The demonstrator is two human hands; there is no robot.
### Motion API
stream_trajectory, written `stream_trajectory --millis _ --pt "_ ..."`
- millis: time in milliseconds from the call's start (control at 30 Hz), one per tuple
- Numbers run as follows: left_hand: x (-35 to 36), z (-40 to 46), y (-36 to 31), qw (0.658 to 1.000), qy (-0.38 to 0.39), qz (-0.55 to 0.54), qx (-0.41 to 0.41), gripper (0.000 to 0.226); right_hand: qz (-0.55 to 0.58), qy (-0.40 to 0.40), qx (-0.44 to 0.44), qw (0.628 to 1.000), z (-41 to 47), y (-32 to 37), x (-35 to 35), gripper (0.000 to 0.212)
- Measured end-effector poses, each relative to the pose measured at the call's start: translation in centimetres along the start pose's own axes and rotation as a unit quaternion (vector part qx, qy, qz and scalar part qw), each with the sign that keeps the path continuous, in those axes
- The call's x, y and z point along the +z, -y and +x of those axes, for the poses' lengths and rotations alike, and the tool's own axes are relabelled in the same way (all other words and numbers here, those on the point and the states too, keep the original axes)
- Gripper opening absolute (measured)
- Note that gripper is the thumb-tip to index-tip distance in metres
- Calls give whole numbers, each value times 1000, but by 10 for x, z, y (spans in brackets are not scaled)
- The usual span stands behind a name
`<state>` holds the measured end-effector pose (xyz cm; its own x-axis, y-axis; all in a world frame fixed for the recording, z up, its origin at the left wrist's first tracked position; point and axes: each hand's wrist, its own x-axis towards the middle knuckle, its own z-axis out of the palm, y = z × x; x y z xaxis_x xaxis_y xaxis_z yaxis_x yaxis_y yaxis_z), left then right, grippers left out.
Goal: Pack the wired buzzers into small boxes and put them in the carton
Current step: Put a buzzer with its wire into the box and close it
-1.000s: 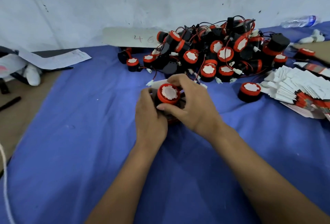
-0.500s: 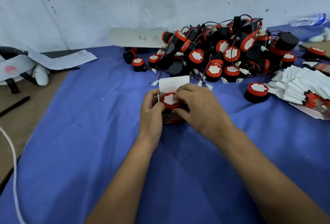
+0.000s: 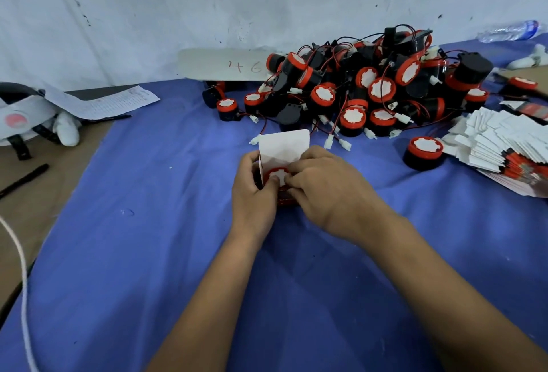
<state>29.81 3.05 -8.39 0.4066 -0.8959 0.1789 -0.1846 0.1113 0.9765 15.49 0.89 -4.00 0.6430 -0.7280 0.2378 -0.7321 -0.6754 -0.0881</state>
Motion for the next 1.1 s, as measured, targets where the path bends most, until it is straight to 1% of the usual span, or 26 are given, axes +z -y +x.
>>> stream_trajectory --millis 67,133,200,233,267,300,367,433,467,500,533,600,633,667,767,867,933,967,1033,1100 --pt "2 0 0 1000 -5 11 2 28 21 9 -26 999 -5 -4 -6 28" --pt "4 0 0 1000 -9 18 8 26 60 -11 -22 998 -11 -6 -16 27" --pt "5 -1 1 1000 -13 20 12 24 65 -61 18 996 -16 -11 -29 28" --pt "5 -1 1 1000 -12 19 14 24 63 -75 47 994 -20 -15 -37 31" --pt "4 -1 1 1000 -11 17 16 24 65 -71 75 993 -23 -20 -46 32" --pt "4 0 0 1000 -9 15 17 24 71 -44 97 992 -27 -25 -55 31" --pt "4 0 0 1000 -10 16 17 25 123 48 122 984 -32 -31 -73 24" --pt "5 0 0 1000 -13 20 18 25 186 124 121 967 -35 -31 -84 22" --pt "5 1 1 999 -15 23 18 24 185 152 115 964 -35 -31 -86 22" --pt "5 1 1 999 -16 26 17 24 167 174 111 964 -34 -31 -86 24" --pt "5 1 0 999 -16 28 17 24 148 188 107 965 -32 -31 -85 31" --pt "5 0 0 999 -16 28 20 24 138 206 98 964 -26 -31 -81 49" --pt "5 -1 0 999 -16 29 24 24 147 215 92 961 -22 -29 -79 52" --pt "5 -2 -1 999 -19 31 27 23 155 220 80 960 -18 -27 -76 49" --pt "5 -3 -2 998 -23 37 39 24 156 203 35 966 -8 -20 -63 32" --pt "5 -4 -2 998 -24 35 47 24 202 175 5 964 -5 -17 -51 15" --pt "5 -4 -2 999 -16 18 46 23 237 115 -17 965 -1 -16 -45 10" --pt "5 -4 -2 999 -11 10 44 22 237 77 -28 968 2 -15 -42 9" --pt "5 -5 -2 999 -5 6 46 24 208 14 -47 977 8 -10 -37 7" --pt "5 -5 -2 999 0 6 53 26 185 -29 -54 981 12 -5 -30 11"
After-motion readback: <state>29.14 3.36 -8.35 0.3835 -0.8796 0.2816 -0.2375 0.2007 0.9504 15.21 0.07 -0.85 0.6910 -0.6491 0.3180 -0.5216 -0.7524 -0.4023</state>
